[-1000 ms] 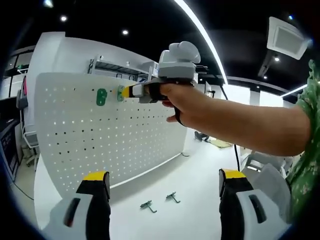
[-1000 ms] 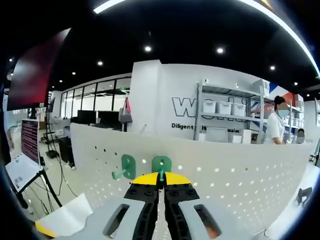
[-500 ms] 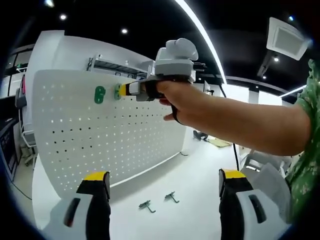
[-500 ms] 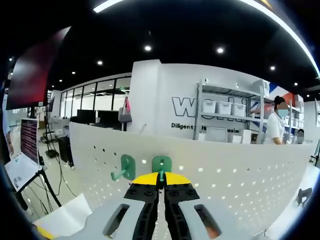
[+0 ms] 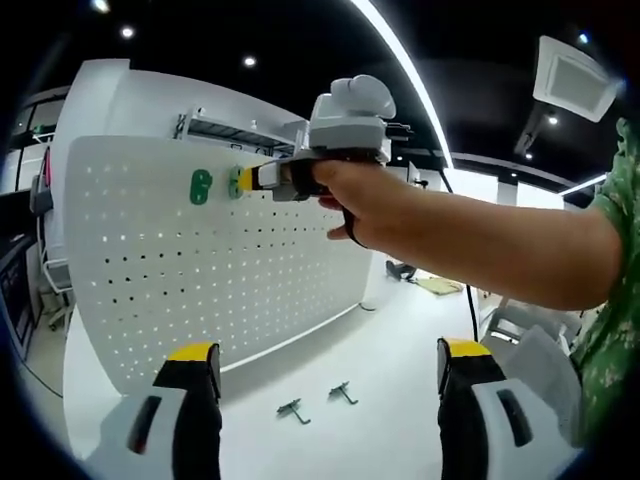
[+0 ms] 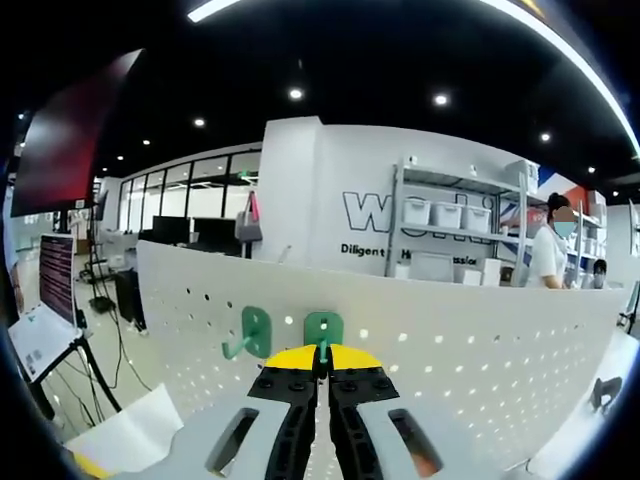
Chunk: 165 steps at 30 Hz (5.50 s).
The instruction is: Insert the hook assembly into the mounting plate slot until the hook locks in place.
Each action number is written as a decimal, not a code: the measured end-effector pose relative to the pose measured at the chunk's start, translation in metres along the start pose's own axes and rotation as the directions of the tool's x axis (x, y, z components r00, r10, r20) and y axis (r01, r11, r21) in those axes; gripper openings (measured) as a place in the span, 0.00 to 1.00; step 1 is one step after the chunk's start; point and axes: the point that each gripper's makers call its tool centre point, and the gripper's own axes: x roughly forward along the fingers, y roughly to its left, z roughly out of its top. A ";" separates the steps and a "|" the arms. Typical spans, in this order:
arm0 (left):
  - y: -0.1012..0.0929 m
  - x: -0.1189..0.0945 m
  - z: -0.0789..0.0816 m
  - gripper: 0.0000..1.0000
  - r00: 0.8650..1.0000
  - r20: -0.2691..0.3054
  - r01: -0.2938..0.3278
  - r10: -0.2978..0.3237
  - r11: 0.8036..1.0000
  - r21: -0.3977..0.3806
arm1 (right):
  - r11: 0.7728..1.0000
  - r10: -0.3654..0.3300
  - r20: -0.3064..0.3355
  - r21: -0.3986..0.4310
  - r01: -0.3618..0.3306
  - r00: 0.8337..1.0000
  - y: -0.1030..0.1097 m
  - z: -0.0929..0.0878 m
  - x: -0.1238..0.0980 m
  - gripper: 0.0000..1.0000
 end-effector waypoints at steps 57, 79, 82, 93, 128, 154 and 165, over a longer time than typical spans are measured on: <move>0.008 -0.005 -0.010 0.90 1.000 -0.003 -0.001 0.001 1.000 -0.017 | 1.000 -0.012 -0.010 0.003 0.012 1.000 -0.001 -0.003 0.010 0.02; 0.009 -0.007 -0.012 0.89 1.000 -0.004 -0.003 0.003 1.000 -0.019 | 0.998 -0.024 0.004 -0.058 0.024 1.000 0.000 -0.002 0.009 0.02; 0.009 -0.008 -0.013 0.89 1.000 -0.006 -0.004 0.004 1.000 -0.020 | 0.998 -0.020 -0.001 -0.058 0.020 1.000 0.000 -0.004 0.010 0.03; 0.009 -0.007 -0.012 0.88 1.000 -0.003 -0.004 0.004 1.000 -0.019 | 0.999 -0.008 0.005 -0.045 0.008 1.000 0.002 -0.005 0.009 0.06; 0.010 -0.006 -0.014 0.88 1.000 -0.005 0.004 -0.005 1.000 -0.022 | 0.995 -0.027 -0.019 -0.101 0.025 0.999 -0.001 -0.004 0.008 0.01; 0.010 -0.007 -0.016 0.86 1.000 -0.005 0.007 -0.007 1.000 -0.027 | 1.000 -0.006 -0.077 0.007 0.007 0.997 0.000 -0.006 0.009 0.00; 0.013 -0.009 -0.018 0.86 1.000 -0.005 0.001 -0.001 0.999 -0.032 | 0.998 -0.030 -0.060 -0.052 0.027 0.998 -0.001 -0.006 0.012 0.01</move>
